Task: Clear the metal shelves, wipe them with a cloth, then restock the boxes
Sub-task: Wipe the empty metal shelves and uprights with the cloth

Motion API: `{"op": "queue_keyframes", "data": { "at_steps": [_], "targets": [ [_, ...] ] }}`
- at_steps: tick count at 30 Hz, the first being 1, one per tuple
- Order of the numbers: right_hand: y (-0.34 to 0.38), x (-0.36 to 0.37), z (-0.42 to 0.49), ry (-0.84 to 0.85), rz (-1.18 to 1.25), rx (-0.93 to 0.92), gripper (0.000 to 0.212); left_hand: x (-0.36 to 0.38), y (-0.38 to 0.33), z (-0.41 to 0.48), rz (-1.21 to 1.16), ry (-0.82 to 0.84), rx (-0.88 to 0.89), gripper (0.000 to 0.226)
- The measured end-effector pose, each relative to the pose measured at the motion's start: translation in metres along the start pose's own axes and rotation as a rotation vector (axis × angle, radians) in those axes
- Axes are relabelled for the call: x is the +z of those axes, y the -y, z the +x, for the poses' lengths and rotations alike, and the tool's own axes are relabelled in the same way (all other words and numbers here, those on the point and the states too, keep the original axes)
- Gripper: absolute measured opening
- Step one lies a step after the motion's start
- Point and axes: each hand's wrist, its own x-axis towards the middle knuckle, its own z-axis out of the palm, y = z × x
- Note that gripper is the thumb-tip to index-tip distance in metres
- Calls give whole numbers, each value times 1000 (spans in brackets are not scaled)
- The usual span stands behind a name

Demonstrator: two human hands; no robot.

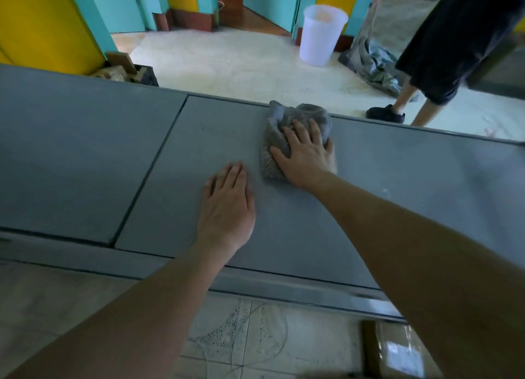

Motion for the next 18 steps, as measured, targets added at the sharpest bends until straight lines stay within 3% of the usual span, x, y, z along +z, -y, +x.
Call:
{"op": "queue_keyframes", "data": {
  "at_steps": [5,9,13,18],
  "targets": [
    [24,3,-108,19,35,-34,69,-2,7,1,-256,-186,-128,53],
    [31,10,-198,26,43,-130,66,-4,4,-6,-190,-131,-80,55],
    [12,10,-208,12,28,-177,67,-9,-3,-21,-112,-35,109,53],
    [-54,0,-219,-28,-14,-9,70,0,-33,-33,-121,41,183,49]
  ]
}}
